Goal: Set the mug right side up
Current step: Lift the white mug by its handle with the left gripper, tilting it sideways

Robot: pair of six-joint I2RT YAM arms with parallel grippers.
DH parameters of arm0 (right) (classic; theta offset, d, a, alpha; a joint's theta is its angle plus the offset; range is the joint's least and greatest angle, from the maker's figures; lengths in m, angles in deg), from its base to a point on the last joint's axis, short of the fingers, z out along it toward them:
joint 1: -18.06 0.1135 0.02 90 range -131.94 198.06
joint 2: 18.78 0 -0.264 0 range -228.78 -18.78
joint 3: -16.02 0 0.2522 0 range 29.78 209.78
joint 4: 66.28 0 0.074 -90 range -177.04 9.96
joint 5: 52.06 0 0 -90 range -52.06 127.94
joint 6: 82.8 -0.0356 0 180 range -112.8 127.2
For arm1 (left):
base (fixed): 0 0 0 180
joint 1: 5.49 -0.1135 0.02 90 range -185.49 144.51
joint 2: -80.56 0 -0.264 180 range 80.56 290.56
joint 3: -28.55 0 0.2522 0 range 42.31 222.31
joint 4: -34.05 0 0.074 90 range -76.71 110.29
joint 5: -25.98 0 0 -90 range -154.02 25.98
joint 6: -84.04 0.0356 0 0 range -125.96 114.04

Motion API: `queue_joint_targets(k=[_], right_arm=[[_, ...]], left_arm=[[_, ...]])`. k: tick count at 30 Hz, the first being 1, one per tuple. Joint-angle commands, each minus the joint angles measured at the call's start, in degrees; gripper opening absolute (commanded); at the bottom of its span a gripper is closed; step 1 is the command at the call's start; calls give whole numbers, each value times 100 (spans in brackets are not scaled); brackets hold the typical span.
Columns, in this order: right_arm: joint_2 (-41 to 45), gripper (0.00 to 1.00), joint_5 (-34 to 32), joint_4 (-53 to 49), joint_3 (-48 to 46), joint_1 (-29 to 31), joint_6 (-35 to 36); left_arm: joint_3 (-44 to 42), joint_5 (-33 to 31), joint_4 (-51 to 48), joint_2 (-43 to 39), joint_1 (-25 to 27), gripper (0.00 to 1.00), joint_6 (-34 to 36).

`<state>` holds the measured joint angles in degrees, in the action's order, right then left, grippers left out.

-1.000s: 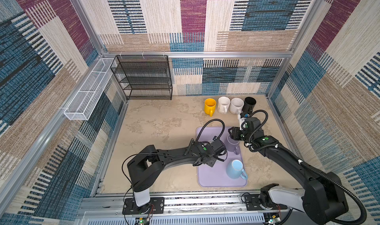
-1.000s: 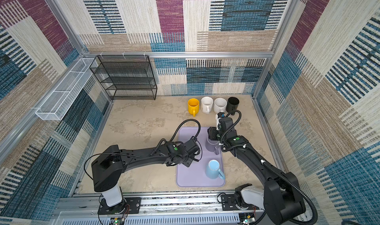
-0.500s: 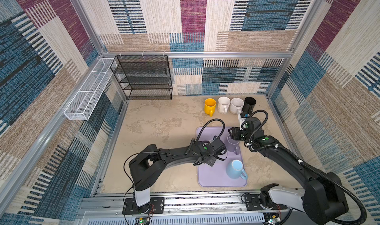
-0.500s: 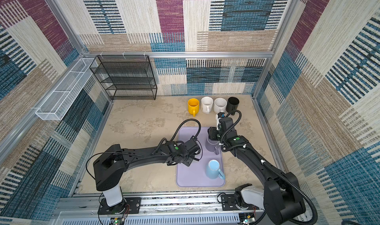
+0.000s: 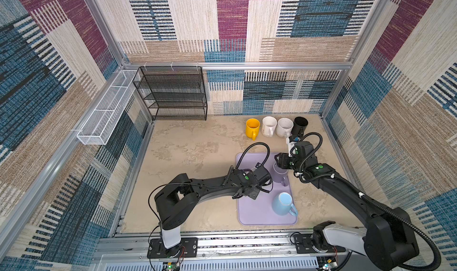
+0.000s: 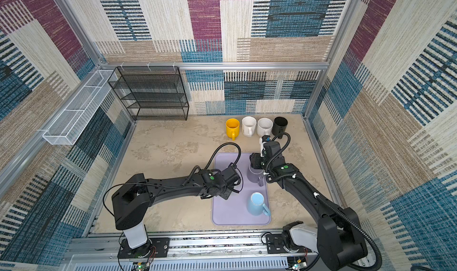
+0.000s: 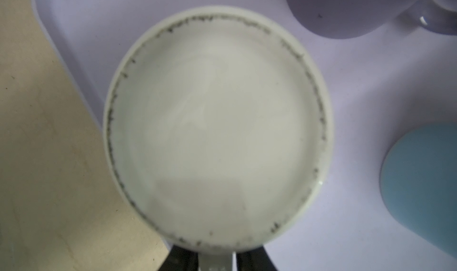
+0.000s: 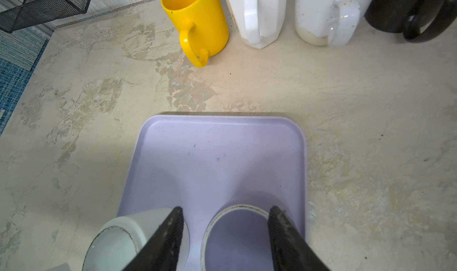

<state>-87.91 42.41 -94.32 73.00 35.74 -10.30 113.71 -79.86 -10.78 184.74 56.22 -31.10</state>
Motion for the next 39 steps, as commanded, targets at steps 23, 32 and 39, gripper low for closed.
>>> queue_joint_targets(k=[23, 32, 39], right_arm=[[123, 53, 53, 89, -83, 6, -31], [281, 52, 149, 209, -187, 8, -33], [399, 50, 443, 451, -296, 2, -45]], left_arm=[[-204, -105, 331, -142, -26, 11, 21], [-483, 27, 587, -422, -159, 0, 3], [-1034, 555, 1273, -950, -438, 0, 28]])
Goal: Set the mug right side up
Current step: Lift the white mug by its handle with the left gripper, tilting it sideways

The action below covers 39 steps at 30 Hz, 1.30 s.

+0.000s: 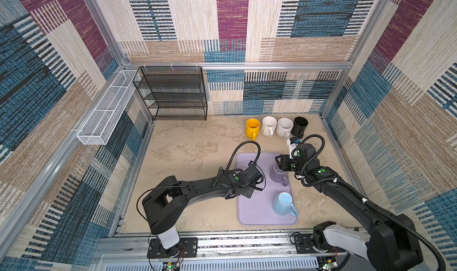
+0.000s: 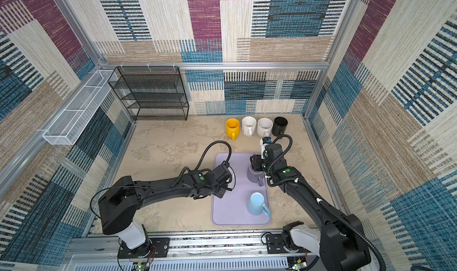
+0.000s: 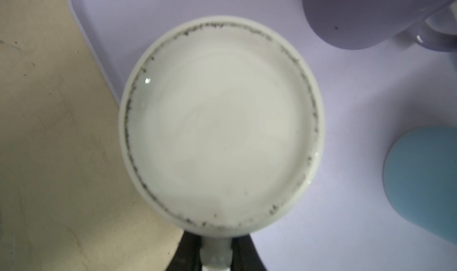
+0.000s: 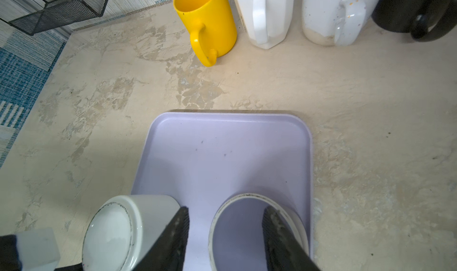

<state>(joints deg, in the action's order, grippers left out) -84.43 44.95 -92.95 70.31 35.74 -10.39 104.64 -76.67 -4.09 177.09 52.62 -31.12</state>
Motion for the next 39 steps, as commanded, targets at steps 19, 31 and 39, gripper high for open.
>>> queue_joint_targets(k=[19, 31, 39], right_arm=[[268, 48, 1182, 1022, -397, 3, -263], [377, 48, 1845, 1505, -640, 5, -456], [362, 48, 2197, 1773, -808, 7, -575]], left_arm=[[-1479, 1552, 2544, -1366, -745, 0, -260], [-2146, 2318, 3782, -1996, -1280, 0, -700], [-2131, 2349, 3856, -2197, -1407, 0, -710]])
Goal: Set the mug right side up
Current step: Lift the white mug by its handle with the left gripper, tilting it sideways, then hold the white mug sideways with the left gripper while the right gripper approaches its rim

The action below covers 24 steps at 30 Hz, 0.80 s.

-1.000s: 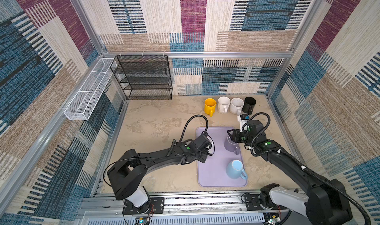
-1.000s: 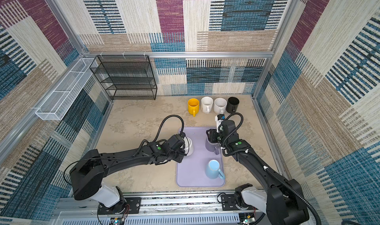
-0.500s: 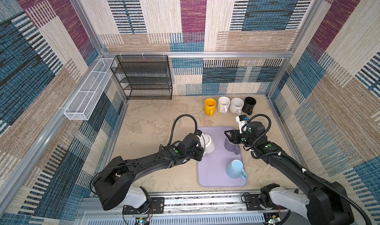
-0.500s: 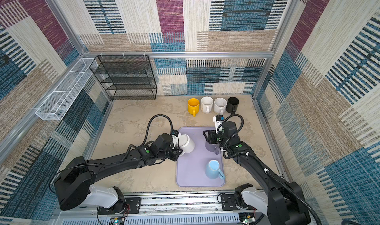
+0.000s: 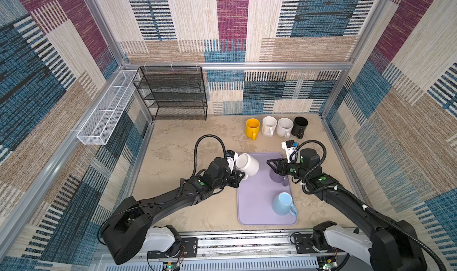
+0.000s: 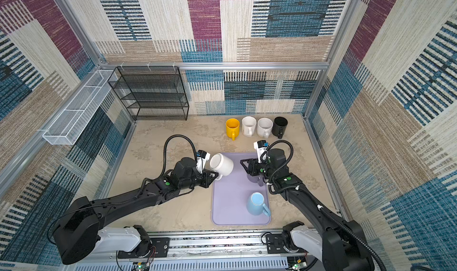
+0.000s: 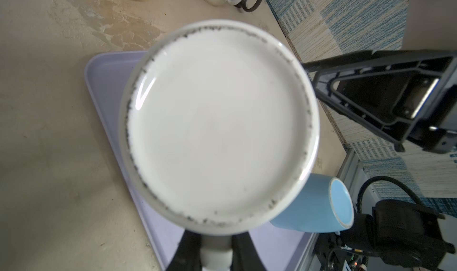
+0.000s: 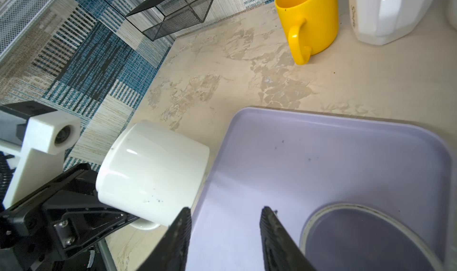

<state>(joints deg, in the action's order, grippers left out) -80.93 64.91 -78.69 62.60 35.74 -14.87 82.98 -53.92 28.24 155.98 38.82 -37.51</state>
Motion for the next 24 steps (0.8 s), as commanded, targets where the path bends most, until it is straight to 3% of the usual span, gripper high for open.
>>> queue_joint_targets(k=[1, 24], right_arm=[[14, 48, 219, 372, -54, 0, -137], [177, 47, 872, 1385, -493, 183, -696]], left_arm=[[26, 70, 654, -104, -39, 0, -78], [-340, 553, 2109, -217, -302, 0, -609]])
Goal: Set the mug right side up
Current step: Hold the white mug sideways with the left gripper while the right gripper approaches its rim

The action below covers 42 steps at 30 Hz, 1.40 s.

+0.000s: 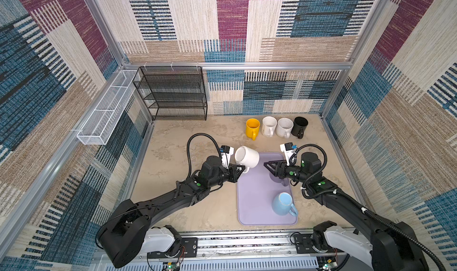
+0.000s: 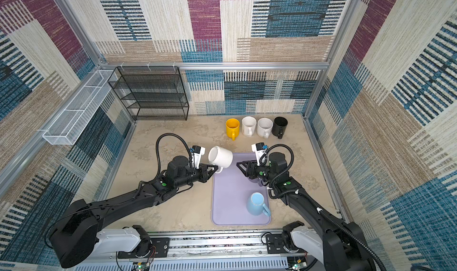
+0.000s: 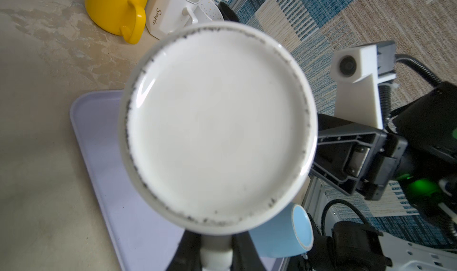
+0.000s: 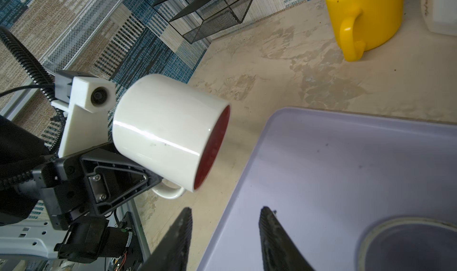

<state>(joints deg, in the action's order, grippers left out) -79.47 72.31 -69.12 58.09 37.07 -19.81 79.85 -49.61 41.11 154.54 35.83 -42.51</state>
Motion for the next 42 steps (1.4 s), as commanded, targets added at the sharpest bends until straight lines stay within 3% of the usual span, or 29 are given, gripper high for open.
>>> queue_joint_targets(k=[1, 23, 38, 42], right_arm=[[33, 46, 127, 482, -54, 83, -230], [-284, 46, 145, 1161, 61, 767, -533], [-369, 42, 531, 1833, 48, 911, -862], [-383, 43, 627, 2030, 38, 946, -938]], left_arm=[[-50, 116, 894, -84, -2, 0, -124], [-152, 281, 1285, -528, -70, 0, -366], [-536, 568, 2649, -466, -72, 0, -695], [-502, 631, 2605, -458, -72, 0, -679]])
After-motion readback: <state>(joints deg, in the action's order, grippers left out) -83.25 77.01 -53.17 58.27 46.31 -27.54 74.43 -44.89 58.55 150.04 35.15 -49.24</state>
